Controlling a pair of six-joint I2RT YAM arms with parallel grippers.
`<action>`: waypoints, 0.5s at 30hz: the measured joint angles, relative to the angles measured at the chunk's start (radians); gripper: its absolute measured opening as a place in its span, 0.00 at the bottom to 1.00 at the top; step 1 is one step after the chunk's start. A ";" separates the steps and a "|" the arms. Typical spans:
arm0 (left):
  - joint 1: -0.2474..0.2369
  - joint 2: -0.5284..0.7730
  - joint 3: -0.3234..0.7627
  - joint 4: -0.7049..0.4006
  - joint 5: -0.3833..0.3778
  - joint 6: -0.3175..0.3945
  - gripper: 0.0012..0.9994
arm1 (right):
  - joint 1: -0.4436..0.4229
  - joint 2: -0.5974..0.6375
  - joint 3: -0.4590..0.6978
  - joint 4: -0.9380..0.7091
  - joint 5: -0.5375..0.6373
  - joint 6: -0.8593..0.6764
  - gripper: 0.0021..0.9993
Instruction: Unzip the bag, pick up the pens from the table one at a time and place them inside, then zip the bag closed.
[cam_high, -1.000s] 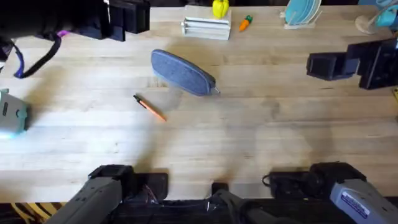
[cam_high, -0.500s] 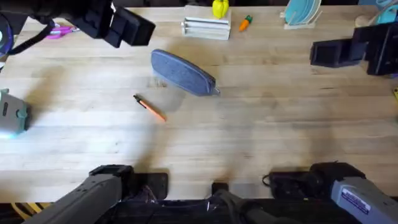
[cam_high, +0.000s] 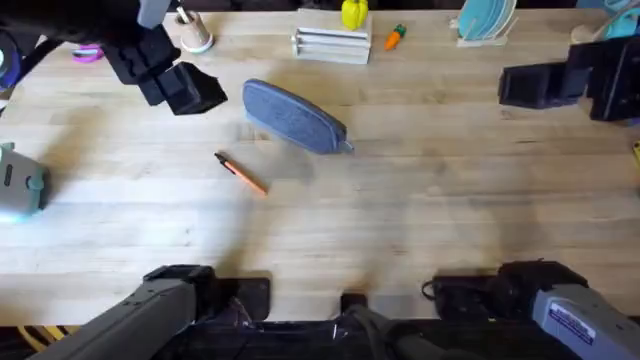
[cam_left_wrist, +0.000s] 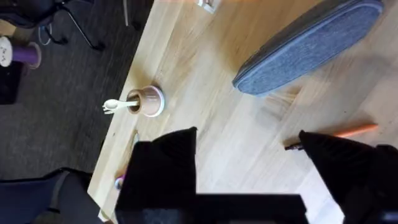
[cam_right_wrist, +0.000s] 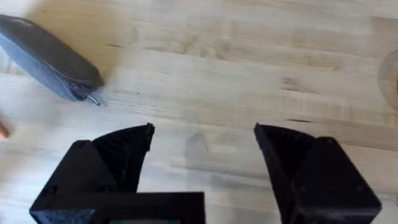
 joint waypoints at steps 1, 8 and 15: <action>0.006 0.011 0.002 -0.003 0.008 0.013 0.99 | 0.000 0.000 0.000 0.000 0.000 0.000 0.99; 0.115 0.150 0.002 -0.024 0.165 0.199 0.99 | 0.000 0.000 0.000 0.000 0.000 0.000 0.99; 0.260 0.266 0.002 -0.021 0.379 0.409 0.99 | 0.000 0.000 0.000 0.000 0.000 0.000 0.99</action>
